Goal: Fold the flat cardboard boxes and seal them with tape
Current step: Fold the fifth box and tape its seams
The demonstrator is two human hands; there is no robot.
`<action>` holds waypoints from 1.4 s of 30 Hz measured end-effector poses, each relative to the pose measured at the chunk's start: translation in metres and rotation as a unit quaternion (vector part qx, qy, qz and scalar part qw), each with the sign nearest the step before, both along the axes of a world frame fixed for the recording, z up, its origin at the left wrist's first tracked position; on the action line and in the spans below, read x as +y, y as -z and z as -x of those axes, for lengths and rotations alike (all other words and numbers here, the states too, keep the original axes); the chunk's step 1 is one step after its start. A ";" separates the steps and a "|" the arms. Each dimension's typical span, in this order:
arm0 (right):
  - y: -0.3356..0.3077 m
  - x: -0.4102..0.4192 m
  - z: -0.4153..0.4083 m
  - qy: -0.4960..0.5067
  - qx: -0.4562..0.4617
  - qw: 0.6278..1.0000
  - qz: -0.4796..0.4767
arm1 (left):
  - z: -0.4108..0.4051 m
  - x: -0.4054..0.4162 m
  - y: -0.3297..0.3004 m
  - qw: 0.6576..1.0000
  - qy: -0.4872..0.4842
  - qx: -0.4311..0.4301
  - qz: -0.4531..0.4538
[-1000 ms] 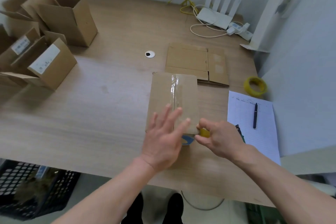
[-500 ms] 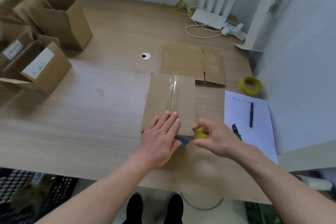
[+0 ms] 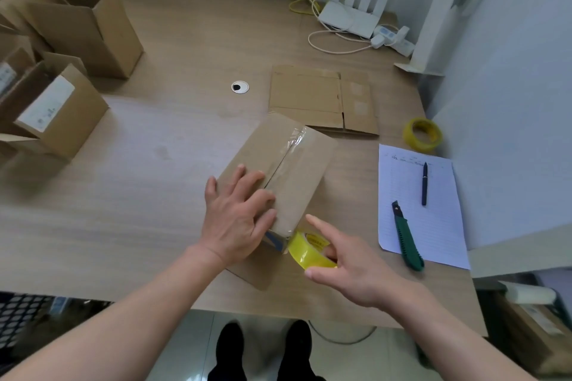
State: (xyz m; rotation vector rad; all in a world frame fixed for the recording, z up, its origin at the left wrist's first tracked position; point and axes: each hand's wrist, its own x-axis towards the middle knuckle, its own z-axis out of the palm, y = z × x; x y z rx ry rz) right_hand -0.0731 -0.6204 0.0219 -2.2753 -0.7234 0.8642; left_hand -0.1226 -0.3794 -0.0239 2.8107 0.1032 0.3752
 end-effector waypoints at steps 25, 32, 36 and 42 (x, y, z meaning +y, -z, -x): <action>0.058 0.003 0.015 0.040 -0.109 0.989 0.090 | 0.050 -0.071 0.010 0.827 -0.298 -0.109 0.465; 0.060 0.008 0.017 0.039 -0.055 0.996 0.057 | 0.046 -0.114 0.022 0.582 -0.315 0.061 0.747; 0.054 -0.004 0.009 0.036 -0.004 0.999 0.029 | 0.038 -0.114 0.021 0.567 -0.326 0.055 0.755; 0.073 -0.094 -0.075 0.280 -0.160 0.925 0.199 | 0.032 -0.121 0.019 0.569 -0.356 0.022 0.741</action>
